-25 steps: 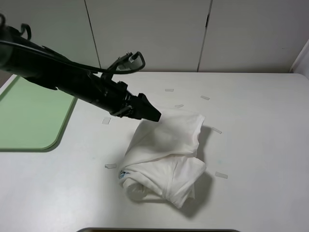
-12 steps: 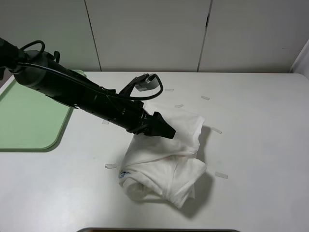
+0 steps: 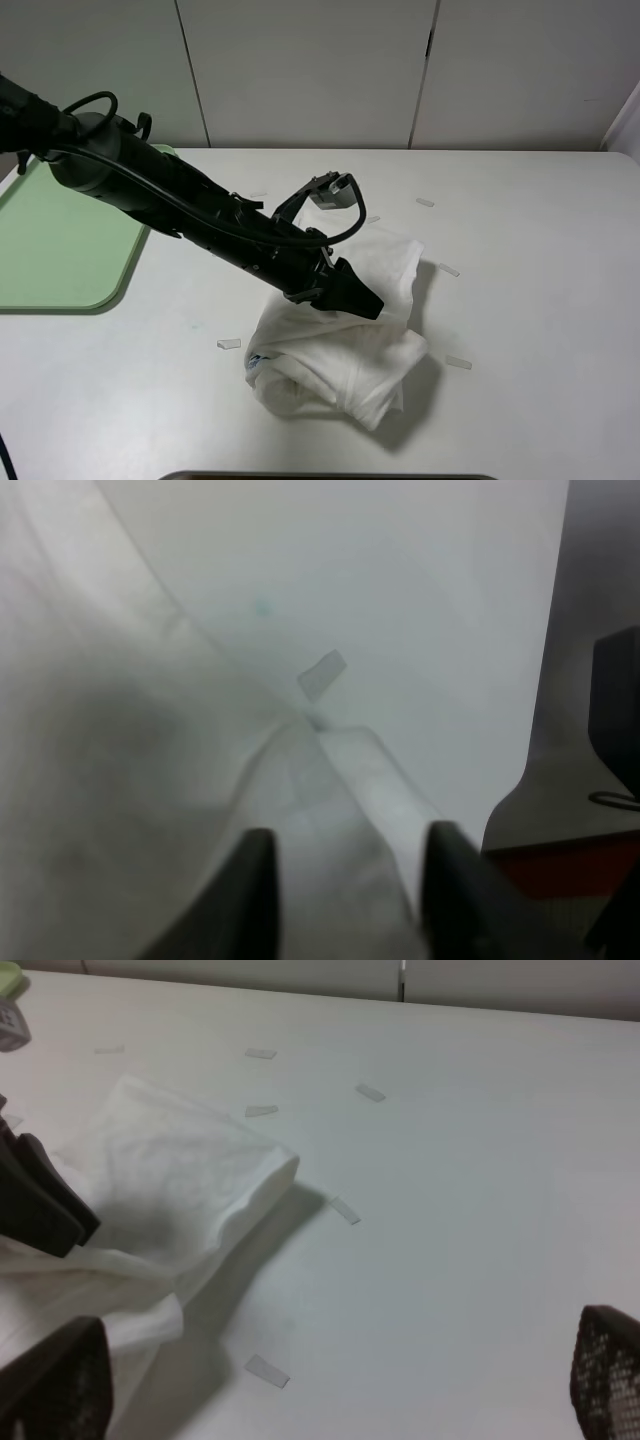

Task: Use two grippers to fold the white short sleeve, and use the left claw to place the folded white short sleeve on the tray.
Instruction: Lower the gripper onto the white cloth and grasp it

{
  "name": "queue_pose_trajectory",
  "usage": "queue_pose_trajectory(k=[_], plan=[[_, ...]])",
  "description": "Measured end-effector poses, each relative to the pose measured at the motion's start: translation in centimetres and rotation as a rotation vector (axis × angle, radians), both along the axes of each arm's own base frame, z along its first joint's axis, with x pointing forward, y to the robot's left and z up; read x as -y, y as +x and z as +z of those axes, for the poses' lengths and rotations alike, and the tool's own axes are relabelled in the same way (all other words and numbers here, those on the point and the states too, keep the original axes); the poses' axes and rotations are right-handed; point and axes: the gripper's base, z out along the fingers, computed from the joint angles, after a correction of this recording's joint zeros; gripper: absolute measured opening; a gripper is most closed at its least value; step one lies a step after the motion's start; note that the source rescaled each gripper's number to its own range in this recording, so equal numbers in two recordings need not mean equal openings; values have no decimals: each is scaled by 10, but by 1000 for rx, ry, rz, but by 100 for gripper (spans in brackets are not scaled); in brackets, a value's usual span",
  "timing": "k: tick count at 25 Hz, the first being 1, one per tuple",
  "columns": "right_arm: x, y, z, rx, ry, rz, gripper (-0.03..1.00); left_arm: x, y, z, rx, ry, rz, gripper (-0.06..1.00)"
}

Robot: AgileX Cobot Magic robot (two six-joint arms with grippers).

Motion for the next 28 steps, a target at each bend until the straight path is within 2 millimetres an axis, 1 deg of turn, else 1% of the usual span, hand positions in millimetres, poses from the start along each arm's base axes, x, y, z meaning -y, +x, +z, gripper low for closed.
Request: queue_pose_trajectory(k=[2, 5, 6, 8, 12, 13, 14, 17, 18, 23, 28], plan=[[0, 0, 0, 0, 0, 0, 100, 0, -1, 0, 1, 1, -15, 24], [0, 0, 0, 0, 0, 0, 100, -1, -4, -1, 6, 11, -61, 9], [0, 0, 0, 0, 0, 0, 100, -2, -5, -1, 7, 13, -79, 5], [0, 0, 0, 0, 0, 0, 100, -3, -8, -1, 6, 15, -115, 2], [0, 0, 0, 0, 0, 0, 100, -4, -12, -1, 3, 19, -177, 0], [0, 0, 0, 0, 0, 0, 100, -6, -17, -1, 0, 23, -242, 0], [0, 0, 0, 0, 0, 0, 100, -7, -19, 1, 5, 26, -266, 0], [0, 0, 0, 0, 1, 1, 100, -10, -23, 10, 29, 24, -329, 0], [0, 0, 0, 0, 1, 1, 100, -10, -23, 10, 29, 24, -329, 0], [0, 0, 0, 0, 1, 1, 100, -13, -33, 33, 46, -44, -448, 0], [0, 0, 0, 0, 1, 1, 100, -13, -40, 36, 16, -69, -505, 0]])
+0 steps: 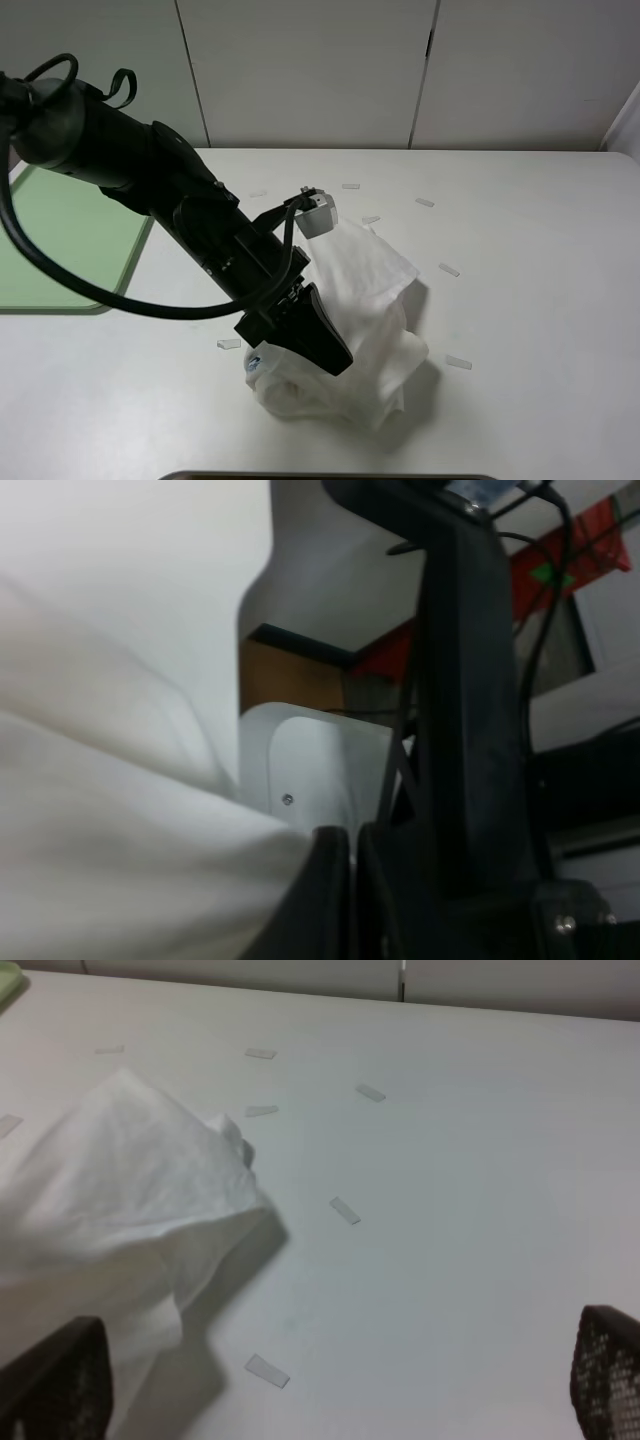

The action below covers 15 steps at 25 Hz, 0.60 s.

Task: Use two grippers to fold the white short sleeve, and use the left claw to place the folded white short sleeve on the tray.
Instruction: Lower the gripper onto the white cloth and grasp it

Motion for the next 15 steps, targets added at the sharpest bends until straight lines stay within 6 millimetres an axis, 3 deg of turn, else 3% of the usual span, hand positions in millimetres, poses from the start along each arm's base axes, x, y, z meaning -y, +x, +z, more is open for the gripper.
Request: queue_pose_trajectory(k=[7, 11, 13, 15], plan=[[0, 0, 0, 0, 0, 0, 100, 12, -14, 0, 4, 1, -56, 0], [0, 0, 0, 0, 0, 0, 100, 24, -16, -1, 38, 0, 1, 1], [0, 0, 0, 0, 0, 0, 100, 26, -15, -2, 49, -1, 31, 6], [0, 0, 0, 0, 0, 0, 100, 28, -16, -2, 50, -4, 39, 18]])
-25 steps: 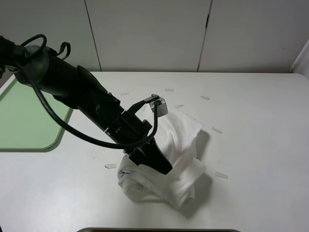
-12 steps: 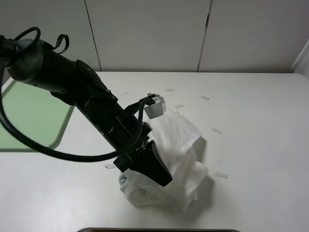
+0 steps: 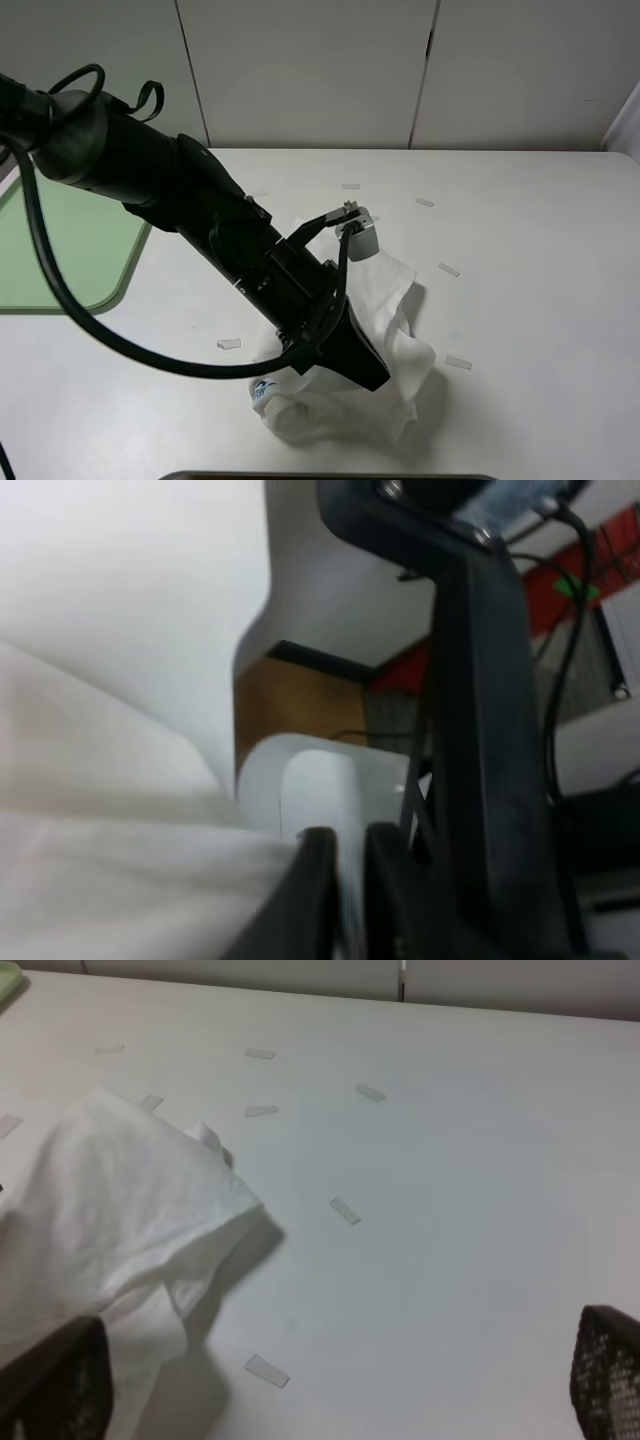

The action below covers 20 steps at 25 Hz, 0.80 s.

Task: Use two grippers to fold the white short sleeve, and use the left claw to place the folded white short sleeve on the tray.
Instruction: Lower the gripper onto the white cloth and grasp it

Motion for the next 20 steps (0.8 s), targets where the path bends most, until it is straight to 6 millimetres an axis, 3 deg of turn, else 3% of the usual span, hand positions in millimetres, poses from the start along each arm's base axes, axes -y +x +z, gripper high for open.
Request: queue_pose_trajectory(k=[1, 2, 4, 5, 8, 16, 20], plan=[[0, 0, 0, 0, 0, 0, 100, 0, 0, 0, -2, -2, 3, 29], [0, 0, 0, 0, 0, 0, 100, 0, 0, 0, -2, -2, 3, 29], [0, 0, 0, 0, 0, 0, 100, 2, 0, 1, -9, -11, 17, 55], [0, 0, 0, 0, 0, 0, 100, 2, 1, 2, -15, -18, 28, 63], [0, 0, 0, 0, 0, 0, 100, 7, 4, 6, -37, -68, 85, 77], [0, 0, 0, 0, 0, 0, 100, 11, 6, 11, -34, -145, 119, 79], [0, 0, 0, 0, 1, 1, 100, 5, 17, 15, 56, -111, 168, 79]])
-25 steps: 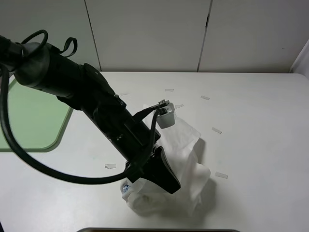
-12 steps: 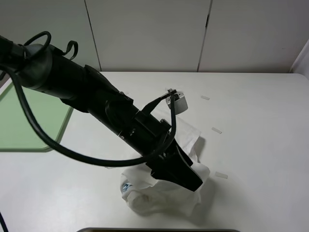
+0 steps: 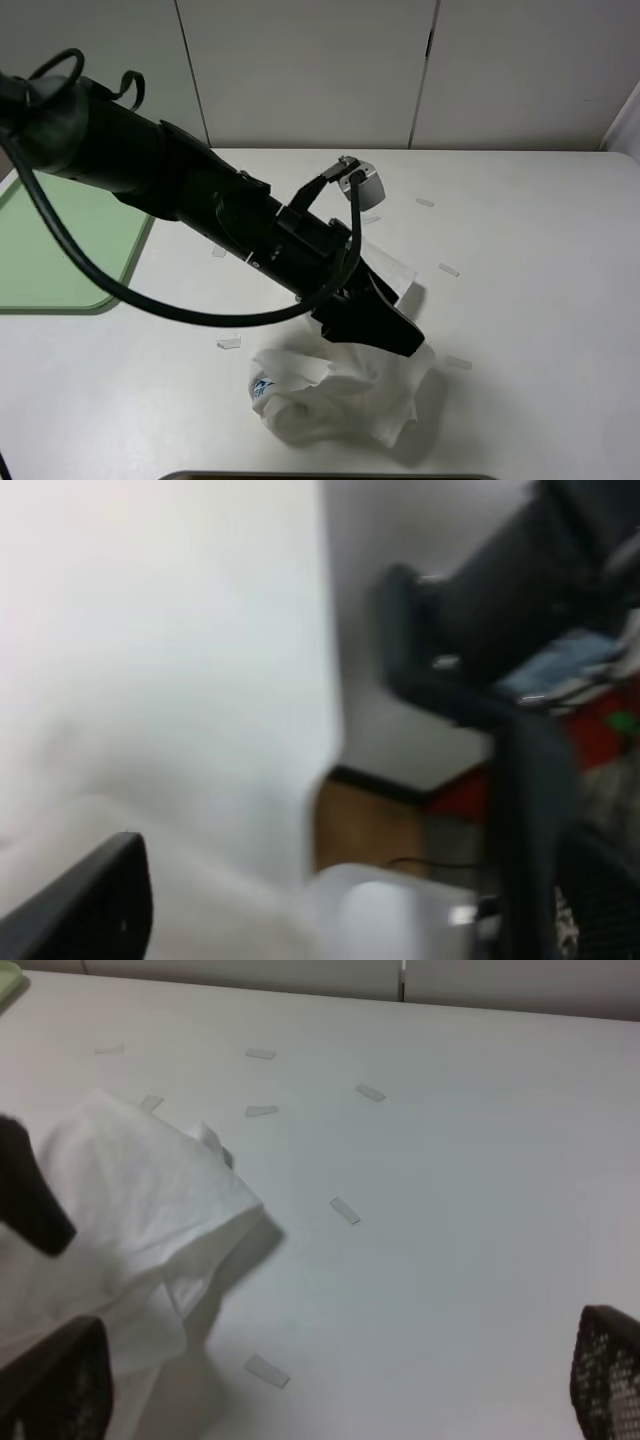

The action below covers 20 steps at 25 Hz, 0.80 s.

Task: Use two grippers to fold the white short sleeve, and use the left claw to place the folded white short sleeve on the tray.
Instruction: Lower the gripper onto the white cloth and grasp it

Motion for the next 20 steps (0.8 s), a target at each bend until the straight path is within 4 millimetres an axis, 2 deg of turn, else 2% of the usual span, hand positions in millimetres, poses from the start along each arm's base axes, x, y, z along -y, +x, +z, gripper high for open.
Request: queue_pose_trajectory(k=[3, 4, 5, 6, 7, 8, 10, 13, 15, 20], plan=[[0, 0, 0, 0, 0, 0, 100, -16, 17, 5, 54, 93, 106, 79], [0, 0, 0, 0, 0, 0, 100, -30, 29, 7, 25, 165, 210, 79], [0, 0, 0, 0, 0, 0, 100, -30, 29, 7, 25, 165, 210, 79], [0, 0, 0, 0, 0, 0, 100, -38, 36, 6, -7, 200, 269, 79], [0, 0, 0, 0, 0, 0, 100, -55, 48, 5, -89, 264, 388, 79], [0, 0, 0, 0, 1, 1, 100, -55, 48, 5, -89, 264, 388, 79], [0, 0, 0, 0, 2, 1, 100, -70, 58, 2, -150, 314, 470, 80], [0, 0, 0, 0, 2, 1, 100, -89, 63, -1, -232, 366, 524, 80], [0, 0, 0, 0, 2, 1, 100, -93, 62, -2, -248, 368, 534, 80], [0, 0, 0, 0, 2, 1, 100, -111, 52, -21, -315, 334, 578, 80]])
